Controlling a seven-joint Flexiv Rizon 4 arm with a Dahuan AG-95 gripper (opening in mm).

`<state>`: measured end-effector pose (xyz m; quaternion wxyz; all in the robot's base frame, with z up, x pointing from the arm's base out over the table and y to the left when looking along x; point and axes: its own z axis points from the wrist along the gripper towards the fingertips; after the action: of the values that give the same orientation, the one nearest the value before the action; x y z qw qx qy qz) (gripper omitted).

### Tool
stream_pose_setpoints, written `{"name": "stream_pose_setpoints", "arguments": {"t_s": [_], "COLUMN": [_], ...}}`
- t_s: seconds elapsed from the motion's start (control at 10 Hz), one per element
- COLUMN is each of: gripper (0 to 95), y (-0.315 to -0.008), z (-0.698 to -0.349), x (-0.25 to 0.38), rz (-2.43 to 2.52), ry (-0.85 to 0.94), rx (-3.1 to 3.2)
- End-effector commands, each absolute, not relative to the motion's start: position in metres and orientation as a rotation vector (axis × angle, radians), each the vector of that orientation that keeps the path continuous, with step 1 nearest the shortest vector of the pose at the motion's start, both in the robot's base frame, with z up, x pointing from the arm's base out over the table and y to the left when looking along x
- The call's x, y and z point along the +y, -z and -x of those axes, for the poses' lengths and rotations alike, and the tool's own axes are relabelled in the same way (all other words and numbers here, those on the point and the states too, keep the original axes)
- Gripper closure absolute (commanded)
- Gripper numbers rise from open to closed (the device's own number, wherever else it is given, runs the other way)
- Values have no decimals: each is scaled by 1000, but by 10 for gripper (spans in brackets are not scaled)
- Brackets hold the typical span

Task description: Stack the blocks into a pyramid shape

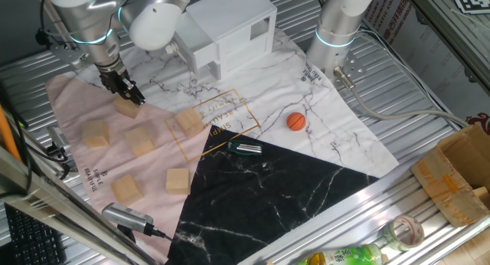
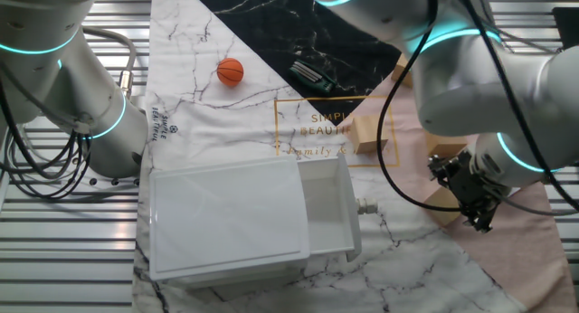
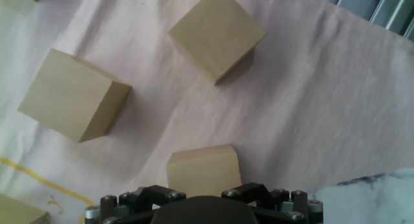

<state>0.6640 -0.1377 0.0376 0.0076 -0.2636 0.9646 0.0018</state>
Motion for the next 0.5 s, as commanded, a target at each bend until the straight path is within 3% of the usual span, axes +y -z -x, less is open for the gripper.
{"name": "stream_pose_setpoints", "arguments": {"t_s": [0.1, 0.5], "gripper": [0, 0], "y": [-36, -27], "z": [-664, -666], "x": [-137, -137], "rz": [827, 835], "ry": [-8, -2], "rx": [3020, 3012]}}
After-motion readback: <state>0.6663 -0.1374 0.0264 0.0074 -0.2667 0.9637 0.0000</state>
